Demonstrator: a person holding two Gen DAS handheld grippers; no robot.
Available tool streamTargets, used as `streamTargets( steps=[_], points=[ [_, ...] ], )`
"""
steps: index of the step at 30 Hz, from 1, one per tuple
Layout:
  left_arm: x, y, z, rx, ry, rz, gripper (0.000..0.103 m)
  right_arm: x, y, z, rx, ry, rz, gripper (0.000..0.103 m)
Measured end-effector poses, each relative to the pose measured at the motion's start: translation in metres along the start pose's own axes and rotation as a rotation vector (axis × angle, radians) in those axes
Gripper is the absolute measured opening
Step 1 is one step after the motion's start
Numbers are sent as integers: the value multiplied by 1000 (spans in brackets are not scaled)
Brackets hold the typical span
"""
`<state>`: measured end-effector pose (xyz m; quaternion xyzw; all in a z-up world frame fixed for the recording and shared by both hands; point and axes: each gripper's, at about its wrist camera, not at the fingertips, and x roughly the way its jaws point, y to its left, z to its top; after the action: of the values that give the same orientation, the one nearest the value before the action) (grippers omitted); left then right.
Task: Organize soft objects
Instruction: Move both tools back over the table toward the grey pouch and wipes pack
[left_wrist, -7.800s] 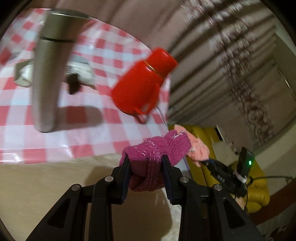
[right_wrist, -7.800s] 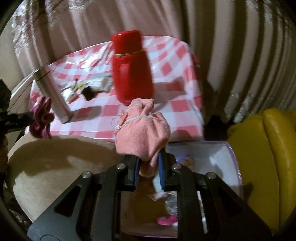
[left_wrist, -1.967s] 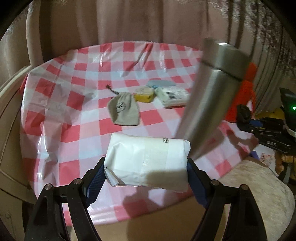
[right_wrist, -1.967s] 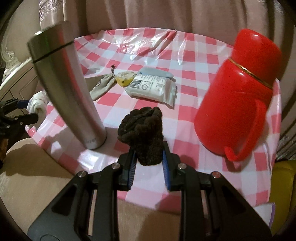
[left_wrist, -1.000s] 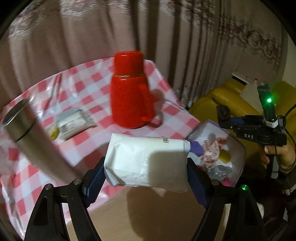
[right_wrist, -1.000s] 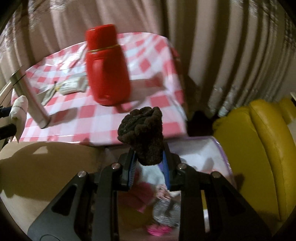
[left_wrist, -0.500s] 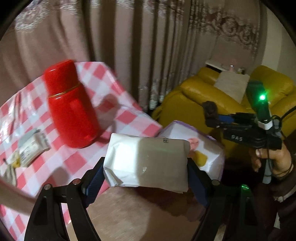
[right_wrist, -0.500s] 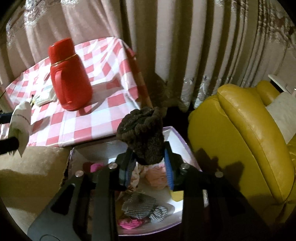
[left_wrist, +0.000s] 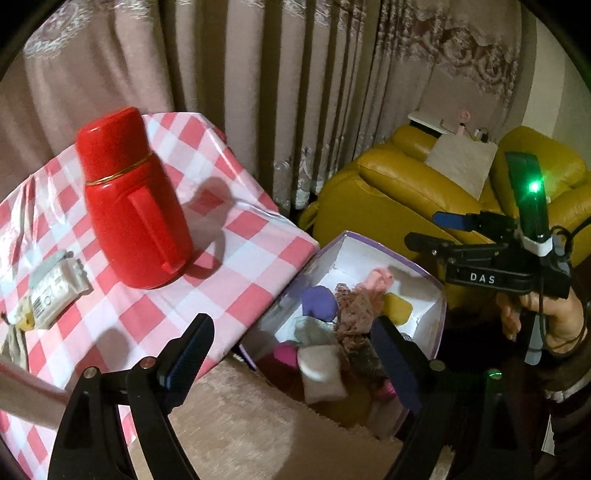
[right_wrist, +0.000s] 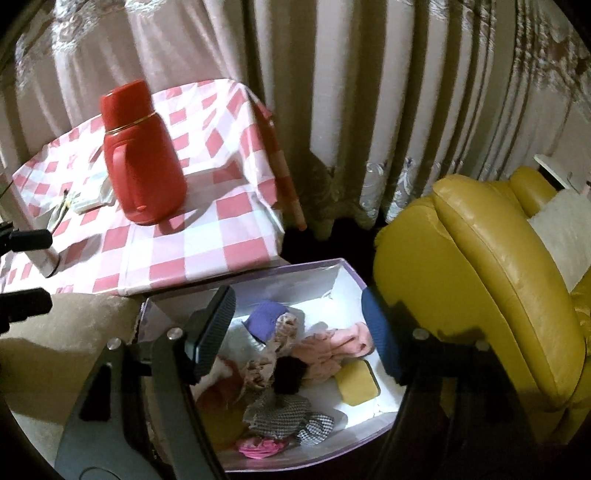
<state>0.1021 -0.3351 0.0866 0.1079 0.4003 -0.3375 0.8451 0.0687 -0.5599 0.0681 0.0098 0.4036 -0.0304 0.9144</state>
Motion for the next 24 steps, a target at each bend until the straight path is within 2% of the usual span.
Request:
streamTargets(
  steps=[6, 16, 20, 24],
  points=[
    [-20, 19, -15, -66, -26, 3, 88, 0, 25, 3, -43, -1, 68, 74],
    [-66, 59, -61, -178, -57, 89, 88, 1, 96, 5, -151, 4, 213, 74],
    [-87, 82, -82, -244, -75, 145, 88, -5, 128, 9, -205, -27, 231, 91],
    [-105, 113, -106, -333, -83, 224, 88, -5, 155, 14, -246, -31, 255, 92]
  ],
)
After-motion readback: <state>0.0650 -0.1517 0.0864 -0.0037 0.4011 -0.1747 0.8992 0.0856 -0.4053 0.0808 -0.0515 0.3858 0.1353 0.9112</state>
